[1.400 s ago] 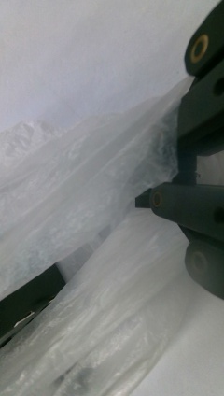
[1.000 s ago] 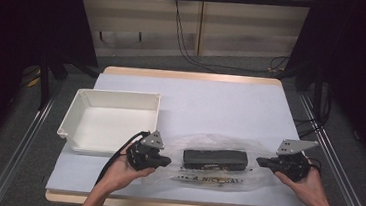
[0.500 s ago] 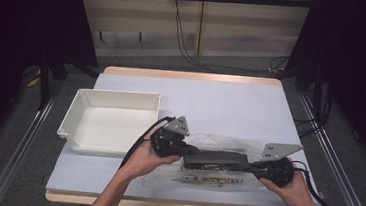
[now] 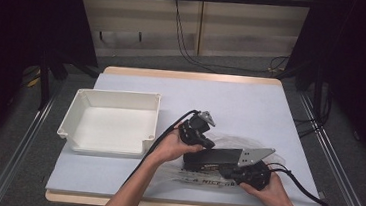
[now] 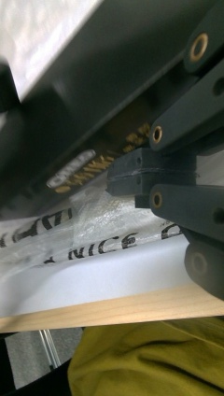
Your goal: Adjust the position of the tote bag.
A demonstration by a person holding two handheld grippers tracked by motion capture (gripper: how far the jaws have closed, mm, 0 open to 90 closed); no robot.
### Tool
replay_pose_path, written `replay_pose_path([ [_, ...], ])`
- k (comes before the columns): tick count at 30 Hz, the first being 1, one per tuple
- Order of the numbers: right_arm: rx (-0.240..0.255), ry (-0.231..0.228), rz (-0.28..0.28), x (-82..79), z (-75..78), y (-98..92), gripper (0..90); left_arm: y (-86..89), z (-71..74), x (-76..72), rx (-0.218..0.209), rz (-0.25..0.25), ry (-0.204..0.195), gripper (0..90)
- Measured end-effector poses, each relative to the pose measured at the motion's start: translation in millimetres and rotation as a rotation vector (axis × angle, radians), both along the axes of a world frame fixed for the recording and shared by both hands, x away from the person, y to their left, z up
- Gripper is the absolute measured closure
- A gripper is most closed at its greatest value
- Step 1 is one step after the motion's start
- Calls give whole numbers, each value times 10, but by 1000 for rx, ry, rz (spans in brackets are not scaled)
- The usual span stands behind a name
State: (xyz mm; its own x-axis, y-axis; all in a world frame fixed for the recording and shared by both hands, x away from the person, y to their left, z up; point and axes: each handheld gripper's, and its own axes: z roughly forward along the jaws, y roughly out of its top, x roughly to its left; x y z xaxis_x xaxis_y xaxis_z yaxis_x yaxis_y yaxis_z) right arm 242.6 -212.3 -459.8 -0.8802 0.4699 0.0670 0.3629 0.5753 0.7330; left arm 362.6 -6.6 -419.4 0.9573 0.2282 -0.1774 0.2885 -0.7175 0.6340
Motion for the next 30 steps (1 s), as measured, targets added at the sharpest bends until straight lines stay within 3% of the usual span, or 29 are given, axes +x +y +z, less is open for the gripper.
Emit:
replay_pose_path([
  [3,-9,2,5,-9,-35,18,900,-8,-28,81,-8,7,21,900],
  [5,-13,11,7,-15,-69,36,900,-39,-85,144,15,40,31,900],
  [15,-42,21,17,-30,-183,84,900,-173,-404,419,112,81,101,900],
  [17,-40,23,16,-35,-184,84,900,-191,-438,441,137,78,96,900],
  [21,-37,26,29,-57,-186,67,900,-228,-468,497,123,94,96,900],
  [24,-41,20,46,-97,-186,59,900,-271,-450,524,153,85,67,900],
  [27,-48,24,60,-145,-179,61,900,-263,-469,549,128,122,66,900],
  [30,-46,24,69,-169,-178,62,900,-263,-469,550,129,121,51,900],
])
